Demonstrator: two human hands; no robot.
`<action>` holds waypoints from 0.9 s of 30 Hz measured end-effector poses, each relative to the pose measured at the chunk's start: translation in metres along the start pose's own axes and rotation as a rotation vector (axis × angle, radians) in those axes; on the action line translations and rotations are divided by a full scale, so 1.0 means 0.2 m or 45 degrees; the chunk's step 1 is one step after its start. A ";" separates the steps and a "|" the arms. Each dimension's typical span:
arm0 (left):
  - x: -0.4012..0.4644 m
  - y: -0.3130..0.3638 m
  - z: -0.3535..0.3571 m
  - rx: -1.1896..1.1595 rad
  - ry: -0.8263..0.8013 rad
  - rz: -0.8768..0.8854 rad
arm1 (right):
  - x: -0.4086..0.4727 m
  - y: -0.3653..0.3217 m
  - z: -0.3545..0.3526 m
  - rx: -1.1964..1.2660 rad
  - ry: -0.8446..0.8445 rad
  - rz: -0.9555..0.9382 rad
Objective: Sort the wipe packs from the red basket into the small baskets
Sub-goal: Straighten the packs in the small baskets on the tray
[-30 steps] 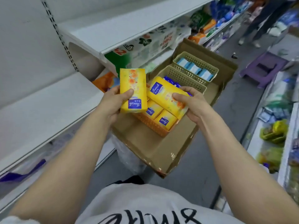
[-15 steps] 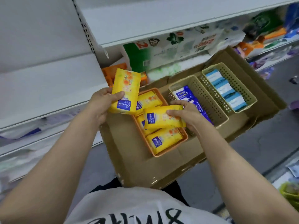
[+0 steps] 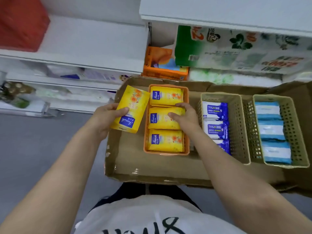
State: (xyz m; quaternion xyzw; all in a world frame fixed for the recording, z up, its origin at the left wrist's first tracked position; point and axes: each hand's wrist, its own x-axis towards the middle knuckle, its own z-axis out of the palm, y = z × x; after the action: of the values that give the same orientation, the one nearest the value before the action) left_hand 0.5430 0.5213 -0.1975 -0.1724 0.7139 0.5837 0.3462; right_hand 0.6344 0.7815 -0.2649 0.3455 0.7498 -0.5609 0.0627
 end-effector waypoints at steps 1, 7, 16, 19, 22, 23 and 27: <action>-0.02 -0.02 -0.01 0.011 0.005 -0.006 | 0.00 0.01 0.02 0.016 0.027 -0.024; -0.05 -0.10 -0.03 0.121 -0.045 -0.034 | -0.02 0.02 0.06 -0.746 0.351 -0.232; 0.03 -0.01 0.14 0.483 -0.506 0.003 | -0.15 -0.34 0.04 -0.485 -0.685 -0.394; 0.05 -0.03 0.21 0.377 -0.506 0.029 | -0.15 -0.28 -0.02 -0.558 -0.672 -0.304; 0.09 -0.16 0.24 0.257 -0.096 0.124 | -0.16 -0.12 -0.12 -0.529 -0.473 -0.198; 0.10 -0.22 0.24 0.250 -0.013 0.112 | -0.17 -0.07 -0.14 -0.531 -0.462 -0.165; 0.10 -0.44 0.28 0.100 -0.100 -0.035 | -0.19 0.07 -0.13 -0.476 -0.464 -0.062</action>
State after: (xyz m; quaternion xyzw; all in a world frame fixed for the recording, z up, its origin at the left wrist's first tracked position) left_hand 0.6022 0.5550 -0.2778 -0.1455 0.7195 0.5569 0.3886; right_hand 0.6796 0.7885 -0.2492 0.2032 0.8249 -0.4667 0.2459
